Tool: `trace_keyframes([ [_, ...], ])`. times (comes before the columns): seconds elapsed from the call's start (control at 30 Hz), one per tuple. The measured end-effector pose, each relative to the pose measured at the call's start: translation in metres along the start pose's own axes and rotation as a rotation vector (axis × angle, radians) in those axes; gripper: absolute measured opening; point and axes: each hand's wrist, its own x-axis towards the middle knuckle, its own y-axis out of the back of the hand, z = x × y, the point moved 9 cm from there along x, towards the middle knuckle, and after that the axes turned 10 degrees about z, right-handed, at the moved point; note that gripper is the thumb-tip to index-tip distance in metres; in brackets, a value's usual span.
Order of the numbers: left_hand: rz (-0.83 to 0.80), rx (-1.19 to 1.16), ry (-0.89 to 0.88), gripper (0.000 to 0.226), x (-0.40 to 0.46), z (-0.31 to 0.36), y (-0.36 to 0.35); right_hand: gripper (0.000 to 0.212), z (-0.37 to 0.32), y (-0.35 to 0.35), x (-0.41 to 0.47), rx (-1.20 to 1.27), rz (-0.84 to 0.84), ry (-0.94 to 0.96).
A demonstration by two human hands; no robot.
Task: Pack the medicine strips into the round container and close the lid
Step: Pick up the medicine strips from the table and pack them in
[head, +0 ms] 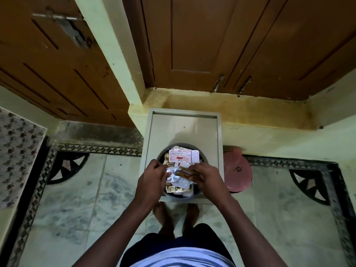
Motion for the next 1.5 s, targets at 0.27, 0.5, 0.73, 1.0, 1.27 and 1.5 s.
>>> trace_keyframes([
  [0.27, 0.073, 0.059, 0.063, 0.03, -0.005, 0.003, 0.009, 0.043, 0.006, -0.001, -0.002, -0.478, 0.003, 0.08],
  [0.5, 0.024, -0.006, 0.298, 0.022, 0.005, -0.031, 0.001, 0.037, 0.009, 0.002, -0.002, -0.236, -0.026, 0.123],
  [0.73, 0.008, -0.04, 0.339, 0.045, 0.005, -0.037, 0.0, 0.04, -0.013, -0.015, -0.011, -0.342, -0.072, 0.352],
  [1.0, 0.005, -0.091, 0.367, 0.039, 0.001, -0.044, -0.008, 0.033, -0.01, -0.019, -0.008, -0.298, 0.082, 0.301],
  [1.27, -0.028, -0.029, 0.34, 0.023, 0.006, -0.053, -0.015, 0.03, -0.009, -0.003, -0.012, -0.175, 0.248, 0.319],
  [1.5, -0.088, 0.045, 0.293, 0.026, 0.013, -0.043, -0.015, 0.017, 0.033, 0.036, -0.032, 0.187, 0.615, -0.182],
])
